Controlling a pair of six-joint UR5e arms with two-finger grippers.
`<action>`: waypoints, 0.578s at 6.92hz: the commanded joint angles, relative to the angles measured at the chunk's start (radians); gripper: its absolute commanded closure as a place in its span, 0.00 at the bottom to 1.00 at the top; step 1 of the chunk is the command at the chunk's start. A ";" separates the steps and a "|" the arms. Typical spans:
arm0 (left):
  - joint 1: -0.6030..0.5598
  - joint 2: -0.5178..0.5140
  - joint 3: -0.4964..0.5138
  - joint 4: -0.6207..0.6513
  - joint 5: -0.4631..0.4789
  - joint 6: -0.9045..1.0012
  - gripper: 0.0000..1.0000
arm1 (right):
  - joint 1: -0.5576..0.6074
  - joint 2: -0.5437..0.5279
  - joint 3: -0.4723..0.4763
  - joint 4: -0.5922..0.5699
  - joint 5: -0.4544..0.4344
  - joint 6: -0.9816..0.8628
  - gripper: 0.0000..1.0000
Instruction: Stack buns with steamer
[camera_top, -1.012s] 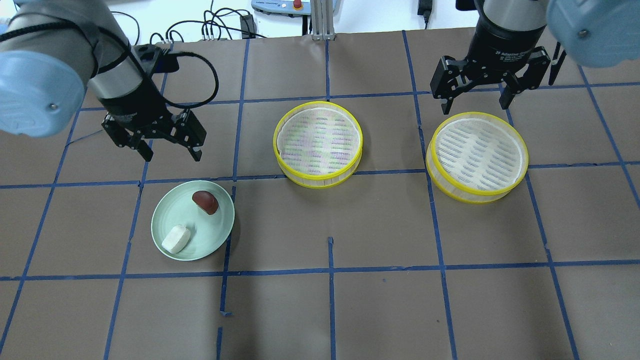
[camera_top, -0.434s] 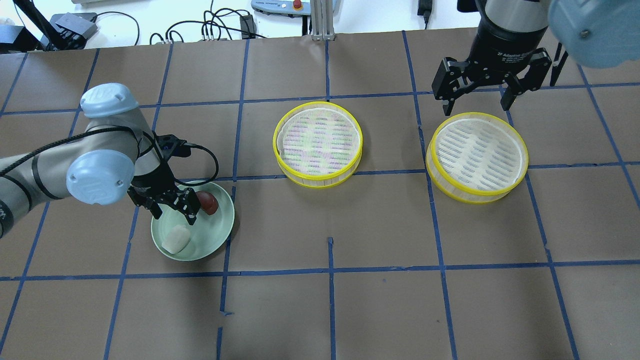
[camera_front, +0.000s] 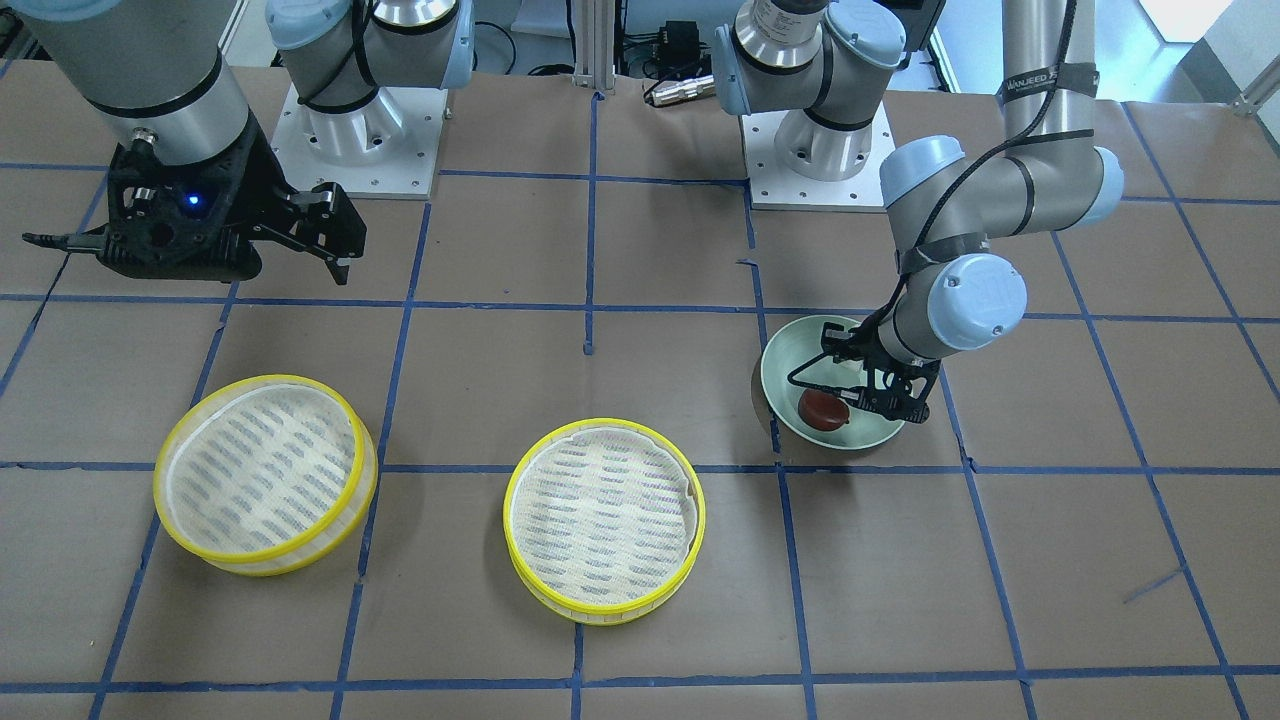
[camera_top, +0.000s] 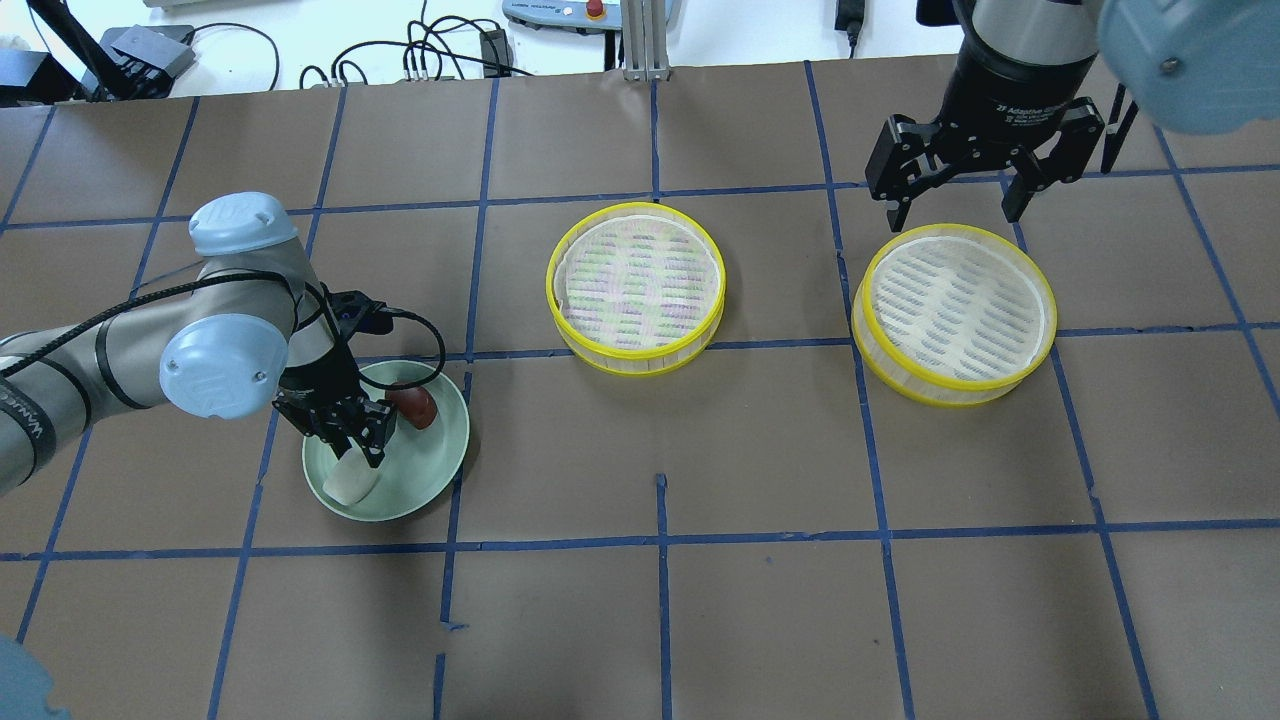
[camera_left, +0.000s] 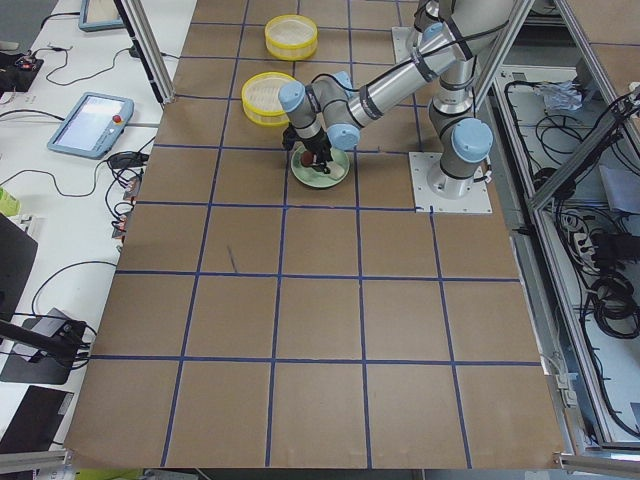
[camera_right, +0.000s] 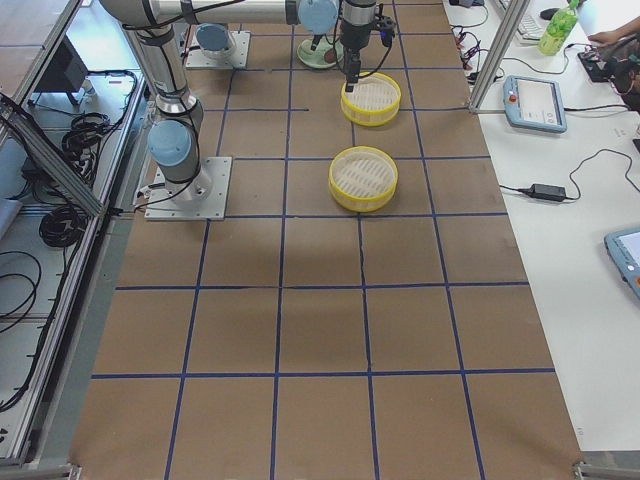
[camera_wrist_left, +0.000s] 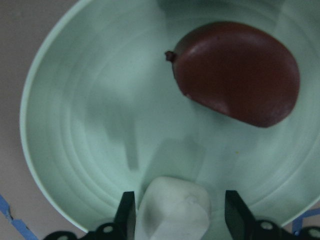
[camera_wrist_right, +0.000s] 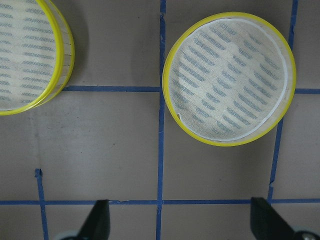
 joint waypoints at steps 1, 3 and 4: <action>-0.001 0.005 0.027 -0.004 -0.009 -0.007 1.00 | -0.021 0.003 0.001 -0.021 0.004 -0.041 0.00; -0.014 0.020 0.127 -0.103 -0.181 -0.239 1.00 | -0.052 0.035 -0.004 -0.111 0.001 -0.102 0.00; -0.037 0.011 0.240 -0.182 -0.252 -0.344 1.00 | -0.078 0.071 -0.010 -0.152 0.001 -0.121 0.00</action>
